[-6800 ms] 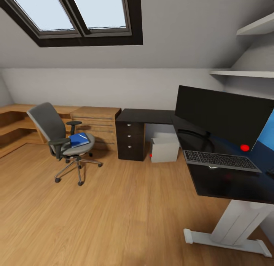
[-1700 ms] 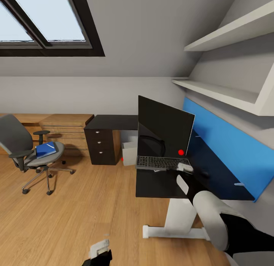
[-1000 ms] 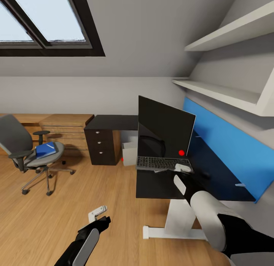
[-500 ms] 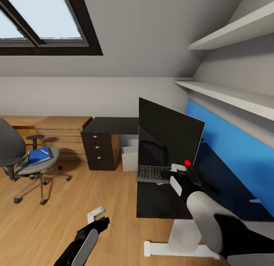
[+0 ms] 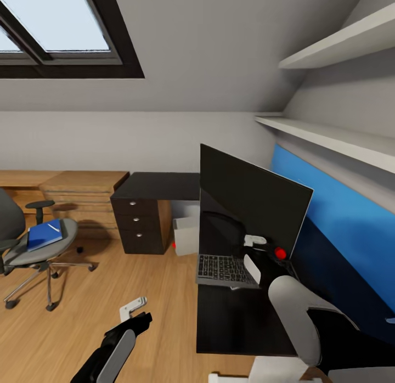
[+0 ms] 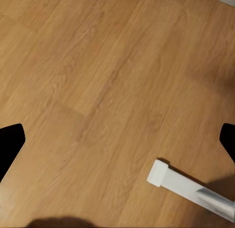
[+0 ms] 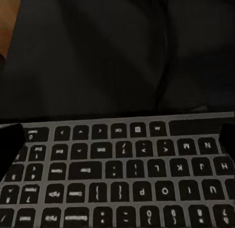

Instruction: In the bedroom, organize the workspace by keeping the computer under the desk, ensuring the monitor is on the desk, placing the keyboard on the desk next to the monitor, placing the mouse on the desk next to the keyboard, moving the folder from the swivel chair onto the desk next to the mouse, stacking the notebook on top of the folder with the pen on top of the notebook, and positioning the swivel chair next to the desk.

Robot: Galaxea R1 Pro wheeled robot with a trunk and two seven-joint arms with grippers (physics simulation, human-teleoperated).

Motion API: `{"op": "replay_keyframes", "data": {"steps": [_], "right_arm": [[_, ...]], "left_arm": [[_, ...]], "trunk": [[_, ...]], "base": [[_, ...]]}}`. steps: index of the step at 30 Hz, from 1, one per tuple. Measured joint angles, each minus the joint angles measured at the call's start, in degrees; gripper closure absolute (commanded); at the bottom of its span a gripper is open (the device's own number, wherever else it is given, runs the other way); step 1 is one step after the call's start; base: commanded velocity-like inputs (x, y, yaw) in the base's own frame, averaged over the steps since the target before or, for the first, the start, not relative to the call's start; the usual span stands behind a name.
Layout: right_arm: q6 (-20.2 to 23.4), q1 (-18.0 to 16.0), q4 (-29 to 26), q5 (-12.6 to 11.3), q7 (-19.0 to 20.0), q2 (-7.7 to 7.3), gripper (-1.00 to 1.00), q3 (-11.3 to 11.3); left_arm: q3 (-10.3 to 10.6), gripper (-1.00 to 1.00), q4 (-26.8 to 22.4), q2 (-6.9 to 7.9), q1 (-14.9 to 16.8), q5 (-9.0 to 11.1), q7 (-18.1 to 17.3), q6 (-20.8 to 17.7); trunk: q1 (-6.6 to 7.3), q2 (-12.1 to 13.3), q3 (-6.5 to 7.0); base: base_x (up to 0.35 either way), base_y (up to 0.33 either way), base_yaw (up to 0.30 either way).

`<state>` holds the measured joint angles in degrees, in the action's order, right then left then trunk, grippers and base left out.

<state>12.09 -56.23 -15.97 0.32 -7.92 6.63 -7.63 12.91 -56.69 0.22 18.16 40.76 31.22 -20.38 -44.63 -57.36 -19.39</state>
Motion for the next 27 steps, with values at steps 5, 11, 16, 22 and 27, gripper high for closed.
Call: {"op": "replay_keyframes", "data": {"steps": [5, 11, 16, 22, 27], "right_arm": [[0.0, 0.01, 0.0, 0.0, 1.1, -0.07, -1.0, 0.01], [-0.01, 0.01, 0.08, 0.18, 2.74, -0.09, -1.0, 0.04], [-0.96, 0.06, -0.69, 0.54, 2.63, 0.49, -1.0, 0.55], [-0.95, 0.09, -0.67, 0.5, 2.65, 0.31, -1.0, 0.57], [-0.97, 0.09, -0.7, 0.48, 2.65, 0.26, -1.0, 0.57]], "left_arm": [[-0.03, -1.0, 0.0, 0.08, 0.0, 0.04, -0.01, -0.03], [-1.46, -1.0, 0.0, 0.22, 0.0, 0.0, -0.03, -0.06], [-1.69, -1.0, -0.01, -1.05, 0.01, -0.49, 0.03, 0.19], [-1.41, -1.0, 0.0, -1.09, 0.01, -0.49, 0.06, 0.19], [-1.34, -1.0, 0.0, -1.09, 0.01, -0.49, 0.06, 0.19]], "trunk": [[0.0, 0.0, 0.0], [0.0, 0.0, 0.0], [-0.04, 0.01, 0.0], [-0.04, 0.01, 0.0], [-0.04, 0.01, 0.0]], "base": [[0.334, 0.0, 0.0], [0.273, 0.0, 0.0], [0.0, 0.0, 0.0], [0.0, 0.0, 0.0], [0.0, 0.0, 0.0]]}}
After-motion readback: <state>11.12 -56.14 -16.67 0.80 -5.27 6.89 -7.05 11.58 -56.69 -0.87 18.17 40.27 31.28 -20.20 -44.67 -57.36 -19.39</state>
